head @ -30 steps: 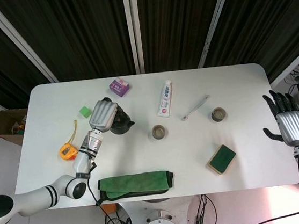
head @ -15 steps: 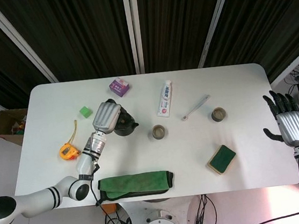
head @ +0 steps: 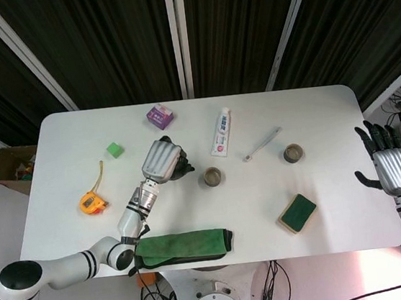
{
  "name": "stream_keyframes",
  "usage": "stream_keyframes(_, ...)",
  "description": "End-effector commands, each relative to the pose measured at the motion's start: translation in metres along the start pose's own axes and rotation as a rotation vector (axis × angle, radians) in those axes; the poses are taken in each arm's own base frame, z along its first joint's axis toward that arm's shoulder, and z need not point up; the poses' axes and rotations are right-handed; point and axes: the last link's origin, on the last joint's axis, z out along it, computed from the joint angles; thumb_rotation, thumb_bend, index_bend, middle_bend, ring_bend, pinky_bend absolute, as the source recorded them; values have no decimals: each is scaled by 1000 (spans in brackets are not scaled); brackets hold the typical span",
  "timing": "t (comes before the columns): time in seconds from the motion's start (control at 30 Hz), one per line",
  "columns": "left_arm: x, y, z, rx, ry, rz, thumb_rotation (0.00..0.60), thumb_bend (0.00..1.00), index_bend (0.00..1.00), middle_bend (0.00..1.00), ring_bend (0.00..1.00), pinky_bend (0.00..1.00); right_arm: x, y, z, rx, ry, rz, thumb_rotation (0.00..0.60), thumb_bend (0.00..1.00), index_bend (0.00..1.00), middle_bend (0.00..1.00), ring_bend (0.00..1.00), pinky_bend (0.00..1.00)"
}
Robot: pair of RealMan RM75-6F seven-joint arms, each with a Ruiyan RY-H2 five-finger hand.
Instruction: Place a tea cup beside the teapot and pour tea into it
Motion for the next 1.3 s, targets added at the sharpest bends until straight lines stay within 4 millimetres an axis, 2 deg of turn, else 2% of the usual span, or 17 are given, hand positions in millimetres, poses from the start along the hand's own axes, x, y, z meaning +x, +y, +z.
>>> stream_keyframes(0.03, -4, 7, 3, -14, -3, 6, 600, 280, 1000, 1000, 1000, 413, 0, 1, 0, -2, 1, -1, 600, 193, 0, 0, 0, 0)
stream_keyframes(0.53, -15, 31, 16, -47, -14, 11, 600, 281, 1000, 1000, 1000, 414, 0, 7, -1, -16, 0, 5, 600, 193, 0, 0, 0, 0)
stream_keyframes(1.3, -23, 40, 21, -83, 16, 95, 600, 278, 1000, 1000, 1000, 417, 0, 12, -3, -25, 2, 10, 600, 193, 0, 0, 0, 0)
